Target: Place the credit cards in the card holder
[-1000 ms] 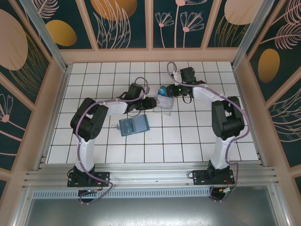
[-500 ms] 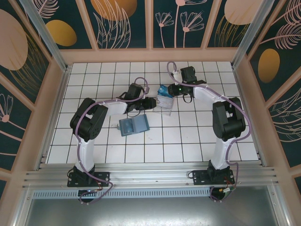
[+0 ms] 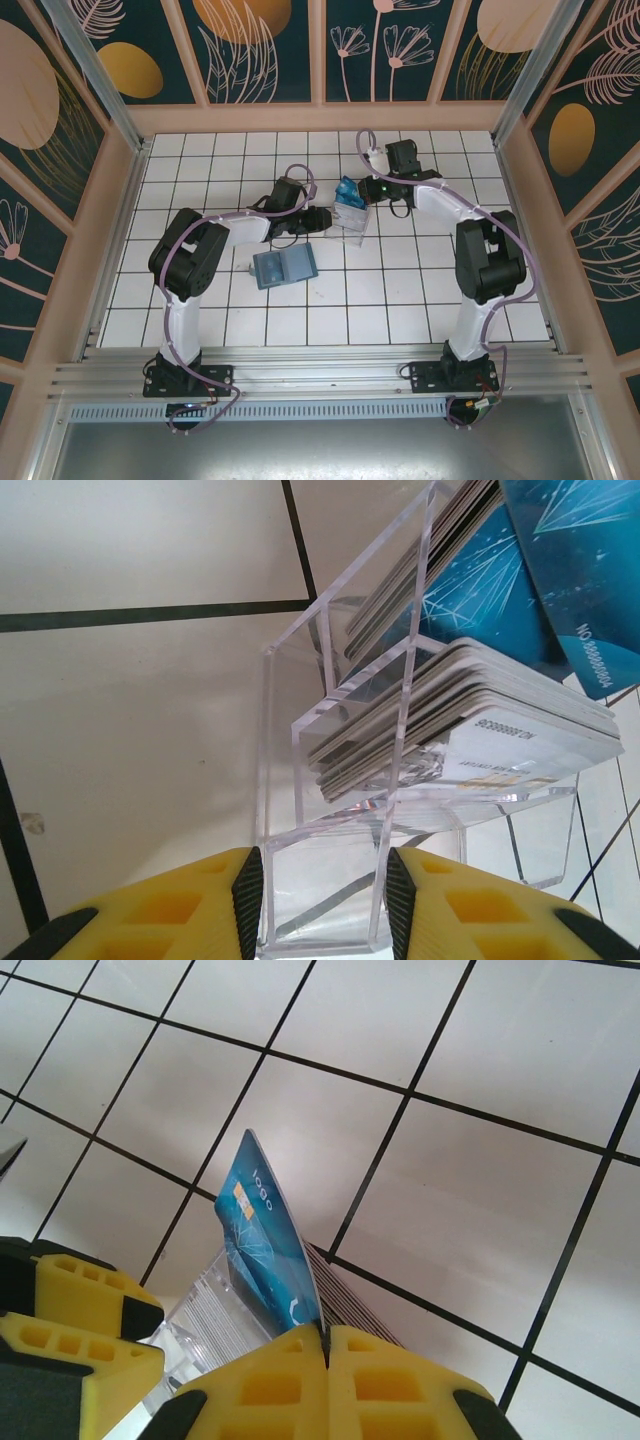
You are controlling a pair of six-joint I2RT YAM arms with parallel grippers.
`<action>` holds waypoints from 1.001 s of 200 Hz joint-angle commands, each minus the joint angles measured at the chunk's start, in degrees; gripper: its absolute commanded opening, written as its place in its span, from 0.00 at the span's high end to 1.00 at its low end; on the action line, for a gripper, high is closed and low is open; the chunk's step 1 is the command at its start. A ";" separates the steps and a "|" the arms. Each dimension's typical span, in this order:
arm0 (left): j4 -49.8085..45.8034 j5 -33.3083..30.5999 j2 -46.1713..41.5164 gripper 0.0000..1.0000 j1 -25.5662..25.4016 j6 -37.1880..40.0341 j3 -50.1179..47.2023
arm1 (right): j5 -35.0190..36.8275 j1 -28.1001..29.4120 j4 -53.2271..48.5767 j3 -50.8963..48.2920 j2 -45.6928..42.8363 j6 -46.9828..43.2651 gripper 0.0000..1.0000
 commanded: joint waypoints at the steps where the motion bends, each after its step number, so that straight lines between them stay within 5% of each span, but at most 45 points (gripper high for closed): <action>1: -3.57 0.16 -1.27 0.60 -0.23 0.06 -1.97 | 0.92 -0.69 1.93 -1.39 -2.69 -1.31 0.95; 61: -3.54 0.29 -3.01 0.60 -0.22 -0.23 -2.39 | -1.50 -0.86 4.95 -3.27 -6.33 0.47 0.95; 132: 2.29 4.30 -10.69 0.56 -0.24 -3.09 -3.48 | -15.17 -2.49 16.81 -11.78 -12.78 12.32 0.97; 200: 31.08 12.32 -15.25 0.56 1.93 -18.09 -11.91 | -26.71 -4.54 41.77 -25.25 -18.94 33.50 0.96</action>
